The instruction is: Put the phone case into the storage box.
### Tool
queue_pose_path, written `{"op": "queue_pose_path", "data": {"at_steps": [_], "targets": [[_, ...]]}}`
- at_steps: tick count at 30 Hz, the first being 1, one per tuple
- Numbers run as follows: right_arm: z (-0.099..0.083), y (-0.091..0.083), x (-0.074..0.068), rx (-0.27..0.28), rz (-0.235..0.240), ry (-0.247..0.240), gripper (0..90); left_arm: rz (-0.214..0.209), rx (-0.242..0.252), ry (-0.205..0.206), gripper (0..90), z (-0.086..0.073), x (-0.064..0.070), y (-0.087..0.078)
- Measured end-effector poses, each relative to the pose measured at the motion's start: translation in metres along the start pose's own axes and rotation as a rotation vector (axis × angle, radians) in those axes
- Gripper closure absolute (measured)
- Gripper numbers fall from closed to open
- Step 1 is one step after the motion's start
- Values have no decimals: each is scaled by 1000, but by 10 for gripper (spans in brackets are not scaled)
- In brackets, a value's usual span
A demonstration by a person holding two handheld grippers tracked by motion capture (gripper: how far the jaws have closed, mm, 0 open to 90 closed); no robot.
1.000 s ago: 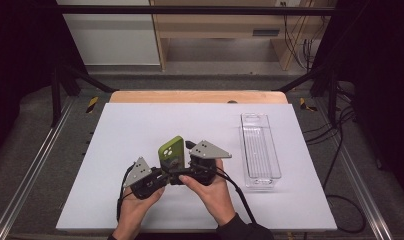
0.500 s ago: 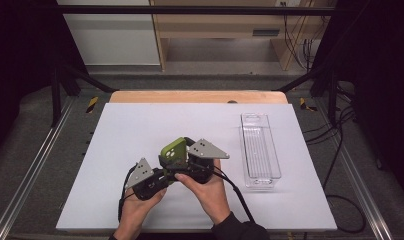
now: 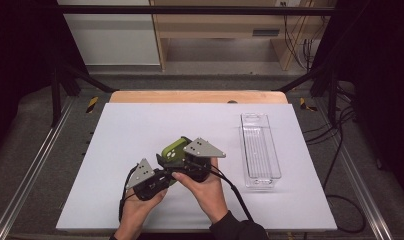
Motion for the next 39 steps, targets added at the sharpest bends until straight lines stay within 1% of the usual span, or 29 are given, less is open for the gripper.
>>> {"op": "queue_pose_path", "data": {"at_steps": [6,15,19,22,28,32,35,39], "targets": [[-1,3,1,3,-4,6,92,-1,-1,-4,868,0,0,1],[-4,2,0,8,-11,2,149,1,-5,-12,868,-1,-2,0],[-5,3,1,3,-14,9,153,3,-9,-11,868,-2,-2,1],[-5,3,1,-6,-19,14,156,6,-13,-12,867,-3,-3,1],[-5,4,2,-48,-33,27,160,7,-18,-25,866,-5,-3,3],[-3,5,3,-60,-38,51,163,14,-12,-27,864,-5,-4,2],[-4,7,4,-72,-40,74,164,21,-14,-37,863,-7,-5,2],[-4,10,3,-88,-49,75,165,28,-13,-40,856,-8,-7,1]]}}
Point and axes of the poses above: each handheld gripper's, and its own axes: y roughly forward along the jaws, z roughly out of its top, x roughly to its right, the point moved 2 cm from there along y, roughly forward along the jaws
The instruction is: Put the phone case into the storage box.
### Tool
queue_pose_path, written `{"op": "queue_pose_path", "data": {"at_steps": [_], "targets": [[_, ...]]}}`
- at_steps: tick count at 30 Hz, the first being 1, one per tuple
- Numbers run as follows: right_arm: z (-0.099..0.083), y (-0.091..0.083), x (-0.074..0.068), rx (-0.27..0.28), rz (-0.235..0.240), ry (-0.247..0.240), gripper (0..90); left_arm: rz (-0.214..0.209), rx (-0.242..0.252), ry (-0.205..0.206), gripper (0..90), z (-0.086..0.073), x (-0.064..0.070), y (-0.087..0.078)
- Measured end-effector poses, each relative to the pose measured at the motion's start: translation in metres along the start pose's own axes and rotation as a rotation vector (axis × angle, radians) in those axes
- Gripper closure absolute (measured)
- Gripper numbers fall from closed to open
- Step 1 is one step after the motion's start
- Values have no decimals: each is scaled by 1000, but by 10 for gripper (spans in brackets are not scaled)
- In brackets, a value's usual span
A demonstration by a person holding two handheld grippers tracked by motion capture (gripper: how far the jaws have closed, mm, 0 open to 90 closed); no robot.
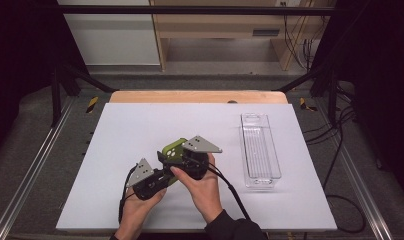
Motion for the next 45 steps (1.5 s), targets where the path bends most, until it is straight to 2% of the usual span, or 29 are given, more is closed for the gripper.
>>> {"op": "queue_pose_path", "data": {"at_steps": [3,7,14,22,27,31,33,38,41,45], "targets": [[3,1,0,-3,-4,-7,165,12,11,5,823,1,-1,0],[10,1,6,1,-29,-9,165,40,28,-3,646,2,-3,0],[17,3,24,-8,-74,5,165,79,12,-10,370,1,-5,3],[33,3,51,-14,-136,13,165,153,-3,13,209,1,-15,-3],[43,0,68,-22,-175,27,165,239,-28,53,142,-1,-28,-11],[49,-1,81,-44,-203,6,165,283,-29,59,99,0,-39,-19],[52,-2,87,-56,-216,-5,165,292,-26,49,93,-1,-44,-23],[56,-6,101,-73,-232,7,165,321,-16,26,81,-2,-53,-34],[60,-11,107,-73,-233,18,165,339,-15,28,69,-3,-57,-41],[68,-19,111,-63,-231,26,165,355,11,18,52,-4,-59,-50]]}}
Point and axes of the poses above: each handheld gripper's, and its own axes: y roughly forward along the jaws, z roughly out of its top, x roughly to its right, the point moved 2 cm from there along y, roughly forward along the jaws
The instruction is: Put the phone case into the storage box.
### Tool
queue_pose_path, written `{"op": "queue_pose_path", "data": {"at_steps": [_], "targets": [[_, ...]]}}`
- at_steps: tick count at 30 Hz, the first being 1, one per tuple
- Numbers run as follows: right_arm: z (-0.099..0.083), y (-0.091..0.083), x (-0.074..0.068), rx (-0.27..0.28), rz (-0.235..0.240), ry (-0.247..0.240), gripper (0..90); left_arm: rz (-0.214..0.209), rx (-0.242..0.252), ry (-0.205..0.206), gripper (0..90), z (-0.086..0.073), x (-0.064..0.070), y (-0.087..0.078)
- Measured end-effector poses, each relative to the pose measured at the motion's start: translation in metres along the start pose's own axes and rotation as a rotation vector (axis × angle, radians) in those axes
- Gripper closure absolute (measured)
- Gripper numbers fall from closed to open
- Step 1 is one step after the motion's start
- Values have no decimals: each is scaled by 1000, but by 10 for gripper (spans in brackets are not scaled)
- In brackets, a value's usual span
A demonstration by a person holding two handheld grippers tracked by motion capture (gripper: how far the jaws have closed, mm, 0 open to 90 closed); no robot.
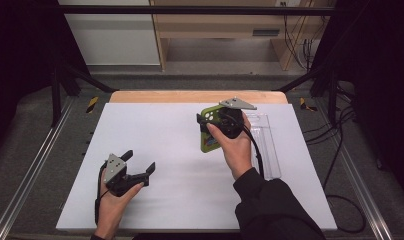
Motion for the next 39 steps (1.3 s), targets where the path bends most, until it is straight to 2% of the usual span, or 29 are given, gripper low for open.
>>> {"op": "queue_pose_path", "data": {"at_steps": [8,13,19,30,39], "targets": [[10,-11,9,10,-11,5,165,28,19,-31,41,-2,-13,-14],[21,-19,19,27,-25,6,165,24,19,-55,37,-5,-19,-13],[33,-29,36,45,-57,9,165,16,23,-61,35,-5,-20,-14],[41,-44,69,62,-121,14,165,13,22,-58,34,-6,-21,-13],[44,-49,85,71,-163,16,165,12,21,-59,32,-7,-22,-13]]}}
Point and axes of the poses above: each handheld gripper's, and its own axes: y roughly forward along the jaws, z roughly out of its top, x roughly to its right, the point moved 2 cm from there along y, roughly forward along the jaws
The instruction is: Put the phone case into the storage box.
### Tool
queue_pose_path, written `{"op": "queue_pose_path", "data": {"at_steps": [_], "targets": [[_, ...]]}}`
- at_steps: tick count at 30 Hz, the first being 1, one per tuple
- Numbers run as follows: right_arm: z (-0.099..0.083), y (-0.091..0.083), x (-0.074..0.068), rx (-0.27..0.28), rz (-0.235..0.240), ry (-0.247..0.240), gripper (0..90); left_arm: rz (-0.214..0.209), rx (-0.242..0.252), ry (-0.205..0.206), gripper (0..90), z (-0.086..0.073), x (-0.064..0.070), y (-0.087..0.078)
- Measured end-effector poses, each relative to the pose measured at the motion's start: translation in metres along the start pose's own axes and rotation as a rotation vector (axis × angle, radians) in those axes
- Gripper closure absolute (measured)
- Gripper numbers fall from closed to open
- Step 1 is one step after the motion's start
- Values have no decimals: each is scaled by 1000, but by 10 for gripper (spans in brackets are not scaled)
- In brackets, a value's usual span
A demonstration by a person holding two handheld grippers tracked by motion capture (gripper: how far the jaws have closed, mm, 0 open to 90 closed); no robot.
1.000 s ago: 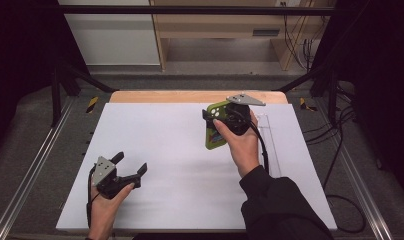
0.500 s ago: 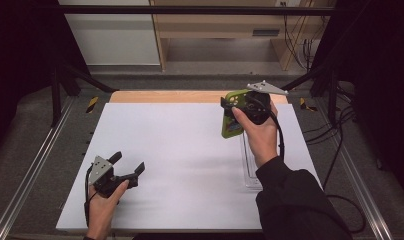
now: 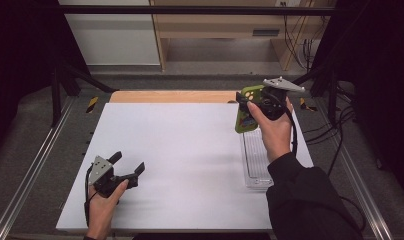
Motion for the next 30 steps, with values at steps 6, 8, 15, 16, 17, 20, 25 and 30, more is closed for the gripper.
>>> {"op": "queue_pose_path", "data": {"at_steps": [6,8,15,16,17,20,25,30], "targets": [[0,3,11,3,-36,-3,165,3,5,-4,32,0,-1,-1],[-1,3,14,2,-46,2,165,3,3,-2,32,0,-2,-1],[-4,7,24,13,-70,16,165,3,-1,-1,32,-1,-3,0],[-4,7,25,12,-74,18,165,3,-1,0,32,-1,-3,0],[-5,8,27,12,-76,19,165,3,2,1,32,0,-3,0],[-7,10,30,12,-88,23,165,5,1,-1,32,-1,-3,-1],[-9,13,35,13,-102,30,165,6,2,-1,32,-1,-4,0],[-9,15,38,23,-110,37,165,3,2,8,32,-1,-4,0]]}}
Point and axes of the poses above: each handheld gripper's, and its own axes: y roughly forward along the jaws, z roughly out of its top, x roughly to its right, the point moved 2 cm from there along y, roughly forward along the jaws
